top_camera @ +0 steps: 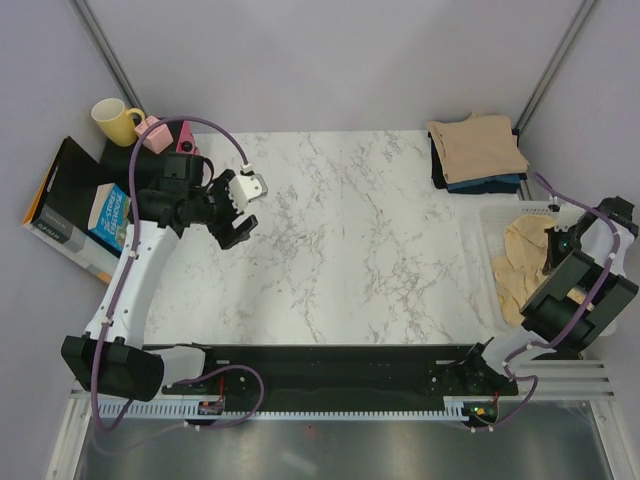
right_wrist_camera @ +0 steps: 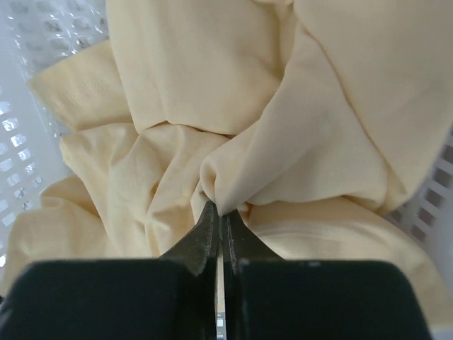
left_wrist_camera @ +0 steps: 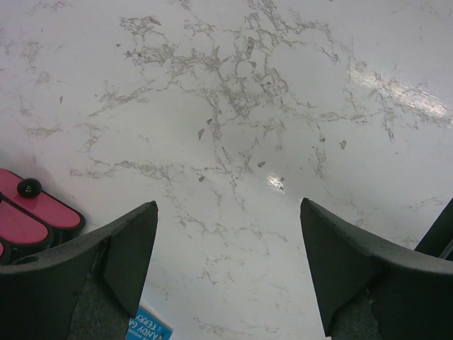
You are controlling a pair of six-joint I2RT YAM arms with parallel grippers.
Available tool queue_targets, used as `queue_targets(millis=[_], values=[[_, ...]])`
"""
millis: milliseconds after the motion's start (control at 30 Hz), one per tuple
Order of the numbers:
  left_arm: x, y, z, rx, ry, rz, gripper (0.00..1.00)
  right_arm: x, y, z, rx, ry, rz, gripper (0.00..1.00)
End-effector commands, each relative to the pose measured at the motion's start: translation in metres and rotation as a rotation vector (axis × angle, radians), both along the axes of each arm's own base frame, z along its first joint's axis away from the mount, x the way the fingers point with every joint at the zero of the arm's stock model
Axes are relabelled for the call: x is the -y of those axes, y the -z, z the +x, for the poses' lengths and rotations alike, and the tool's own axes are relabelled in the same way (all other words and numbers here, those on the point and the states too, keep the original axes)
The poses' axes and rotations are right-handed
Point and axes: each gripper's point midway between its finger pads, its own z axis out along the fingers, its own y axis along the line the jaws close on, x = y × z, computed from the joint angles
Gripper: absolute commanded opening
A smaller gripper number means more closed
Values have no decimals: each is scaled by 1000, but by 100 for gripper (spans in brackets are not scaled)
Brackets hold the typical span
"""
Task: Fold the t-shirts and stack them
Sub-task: Grab the tshirt from the pile
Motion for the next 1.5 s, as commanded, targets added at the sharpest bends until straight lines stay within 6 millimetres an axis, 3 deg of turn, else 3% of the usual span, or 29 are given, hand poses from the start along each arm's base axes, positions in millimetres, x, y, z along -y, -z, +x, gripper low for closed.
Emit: queue_targets(millis=[0,100,133,200,233,267,300,333,433,533,700,800,867,967,1033,1100,1167,1267,1300,1367,1400,1433,1467], values=[[6,-6,-5,34,-2,-39,88,-3,-86,35,202,-112,-181,0],[12,-1,-8,26,14,-65,88,-10,-153,50,321,-164,-318,0],[13,3,-8,25,20,-67,87,-9,-190,59,396,-165,-381,0],[16,1,-4,51,23,-83,86,-17,-240,69,503,-172,-457,0],[16,5,-5,48,22,-86,86,-20,-285,75,605,-159,-516,0],[18,6,-4,52,26,-91,86,-24,-308,78,659,-161,-536,0],[19,5,0,71,27,-97,85,-35,-332,84,727,-181,-547,0],[21,8,-1,69,32,-99,85,-42,-372,87,829,-176,-588,0],[25,7,6,103,47,-106,82,-79,-430,102,995,-252,-618,0],[28,2,18,157,46,-113,79,-120,-467,116,1145,-321,-589,0],[25,-11,41,267,-18,-108,70,-201,-502,122,1351,-528,-530,0],[18,-17,49,339,-62,-102,63,-246,-526,114,1506,-653,-513,0],[14,-24,55,398,-88,-96,62,-278,-541,102,1594,-739,-472,0],[9,-19,52,435,-85,-73,58,-315,-571,76,1747,-857,-442,0],[5,-12,49,438,-97,-59,57,-322,-595,62,1839,-834,-435,0],[4,-7,47,437,-105,-58,57,-322,-603,60,1854,-800,-434,0],[3,-8,43,448,-108,-64,58,-318,-593,65,1819,-791,-463,0],[4,-3,37,440,-112,-79,61,-313,-534,86,1671,-809,-498,0],[3,-2,36,441,-115,-80,61,-314,-490,98,1575,-832,-482,0],[3,2,32,434,-109,-83,62,-313,-441,108,1464,-853,-470,0],[4,3,31,435,-103,-84,62,-315,-393,115,1366,-882,-443,0],[6,5,29,427,-90,-90,63,-317,-368,117,1320,-906,-428,0],[7,9,27,419,-84,-93,63,-319,-320,122,1219,-947,-408,0]])
